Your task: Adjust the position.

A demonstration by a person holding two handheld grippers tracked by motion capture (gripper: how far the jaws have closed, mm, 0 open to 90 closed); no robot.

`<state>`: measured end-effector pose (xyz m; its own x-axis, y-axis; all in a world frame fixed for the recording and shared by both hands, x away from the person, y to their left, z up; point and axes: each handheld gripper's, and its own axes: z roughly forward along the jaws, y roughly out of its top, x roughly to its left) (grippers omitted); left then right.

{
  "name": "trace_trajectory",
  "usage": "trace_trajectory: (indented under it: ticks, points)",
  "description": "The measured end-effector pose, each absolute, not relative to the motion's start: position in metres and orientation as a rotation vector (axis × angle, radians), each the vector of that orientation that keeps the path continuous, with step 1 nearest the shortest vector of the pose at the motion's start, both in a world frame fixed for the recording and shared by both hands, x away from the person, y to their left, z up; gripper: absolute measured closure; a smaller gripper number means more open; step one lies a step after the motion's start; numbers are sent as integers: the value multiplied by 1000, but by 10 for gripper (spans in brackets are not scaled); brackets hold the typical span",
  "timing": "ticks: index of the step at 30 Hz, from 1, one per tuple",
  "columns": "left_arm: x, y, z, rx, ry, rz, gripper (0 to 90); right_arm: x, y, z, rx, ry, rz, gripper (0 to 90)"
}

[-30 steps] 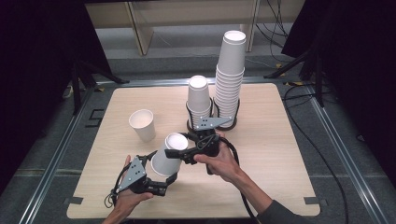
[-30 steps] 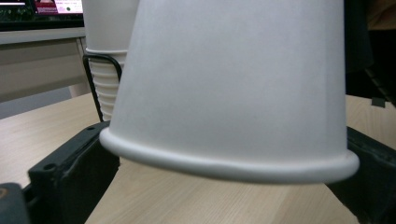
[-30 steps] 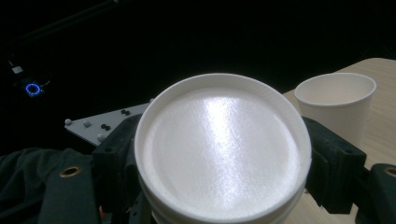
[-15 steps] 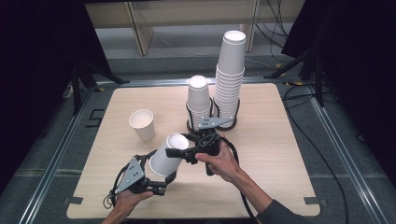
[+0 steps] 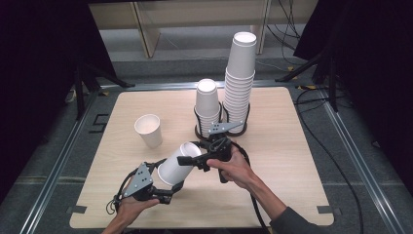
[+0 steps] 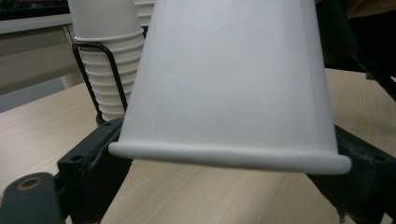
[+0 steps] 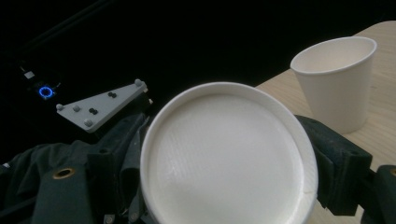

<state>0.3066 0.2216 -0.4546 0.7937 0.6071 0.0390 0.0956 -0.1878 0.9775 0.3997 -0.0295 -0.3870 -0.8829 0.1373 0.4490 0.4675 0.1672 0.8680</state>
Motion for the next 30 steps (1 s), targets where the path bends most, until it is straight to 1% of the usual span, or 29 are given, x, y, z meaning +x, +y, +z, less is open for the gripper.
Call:
trace_trajectory:
  ticks: [4,5,6,11,17,22,30]
  points:
    - [306,223,-453,1800,535,498,111,401,-32,-388,-580,-2205,-1737,180]
    - [306,221,-455,1787,531,487,112,402,-32,-388,-578,-2225,-1729,176]
    - [306,222,-454,1821,533,485,113,402,-33,-388,-577,-2266,-1725,168]
    - [305,221,-455,1862,514,474,116,402,-37,-385,-535,-2378,-1623,155]
    - [305,220,-456,1877,492,467,120,399,-39,-384,-458,-2485,-1499,157]
    - [304,221,-454,1907,475,484,121,399,-36,-387,-433,-2486,-1462,159]
    - [303,223,-452,1910,453,507,120,398,-35,-390,-408,-2454,-1443,199]
